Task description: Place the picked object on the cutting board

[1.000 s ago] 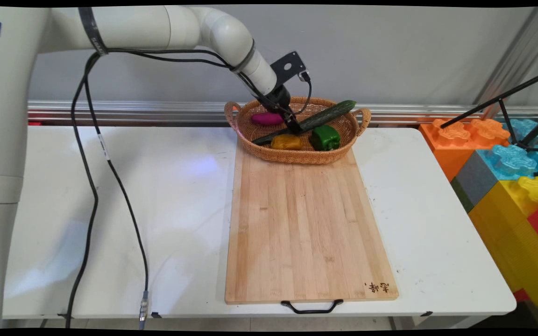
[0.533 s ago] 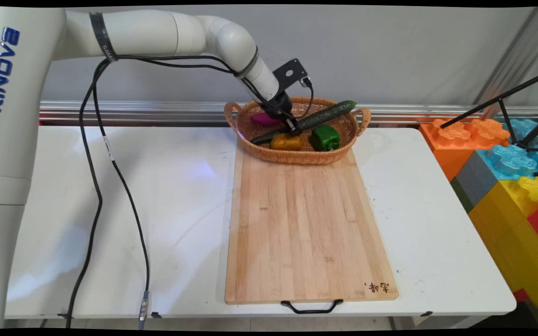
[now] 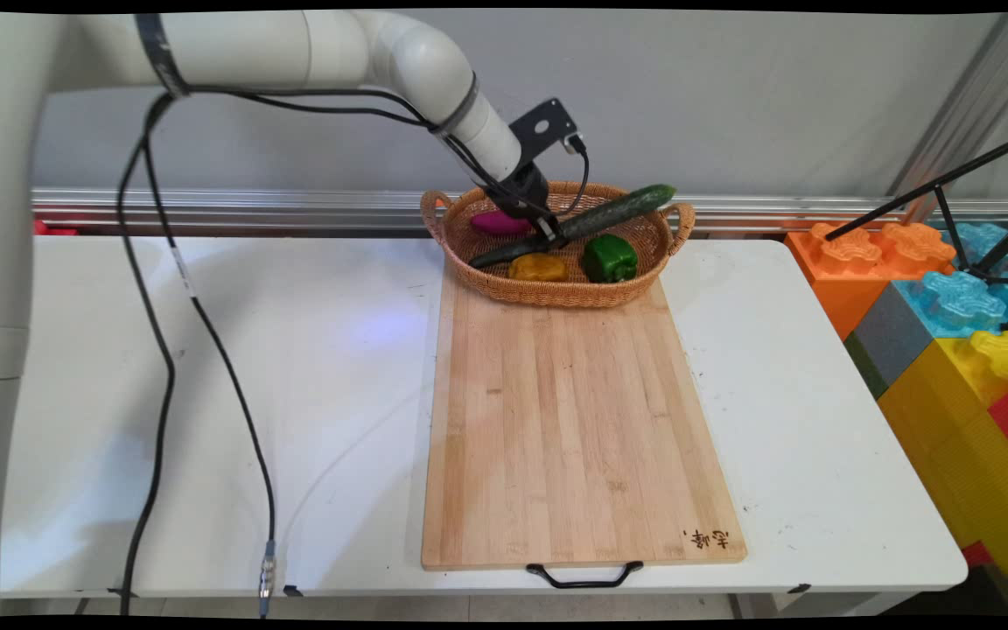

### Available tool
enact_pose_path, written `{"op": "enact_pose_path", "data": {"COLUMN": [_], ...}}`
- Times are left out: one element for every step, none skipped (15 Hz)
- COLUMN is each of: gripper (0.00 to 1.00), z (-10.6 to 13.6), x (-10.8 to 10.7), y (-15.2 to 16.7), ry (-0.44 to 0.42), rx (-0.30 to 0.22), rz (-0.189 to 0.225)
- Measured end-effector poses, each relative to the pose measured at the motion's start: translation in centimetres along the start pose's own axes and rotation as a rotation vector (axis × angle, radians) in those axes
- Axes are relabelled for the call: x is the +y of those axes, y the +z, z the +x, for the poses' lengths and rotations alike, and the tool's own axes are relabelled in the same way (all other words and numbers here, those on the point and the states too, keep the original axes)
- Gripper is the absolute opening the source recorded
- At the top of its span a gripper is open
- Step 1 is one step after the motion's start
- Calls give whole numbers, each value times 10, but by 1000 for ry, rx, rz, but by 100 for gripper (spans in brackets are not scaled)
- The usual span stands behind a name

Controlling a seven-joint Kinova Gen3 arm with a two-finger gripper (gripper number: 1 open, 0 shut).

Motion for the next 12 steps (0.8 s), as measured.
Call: {"op": "enact_pose_path", "data": {"gripper": [0, 0, 0, 0, 0, 0, 0, 0, 0, 0, 0, 0], "z": [2, 5, 8, 13, 16, 20, 24, 26, 28, 29, 30, 30], "x": [4, 8, 12, 19, 25, 32, 40, 52, 60, 74, 86, 95], "y": [-11, -23, -35, -51, -62, -75, -85, -98, -105, -114, -121, -126], "ry": [9, 18, 27, 39, 48, 58, 67, 75, 79, 85, 85, 85], "rx": [6, 14, 21, 31, 37, 43, 48, 50, 49, 45, 37, 32], "rz": [13, 30, 46, 67, 78, 85, 87, 79, 69, 48, 24, 8]}}
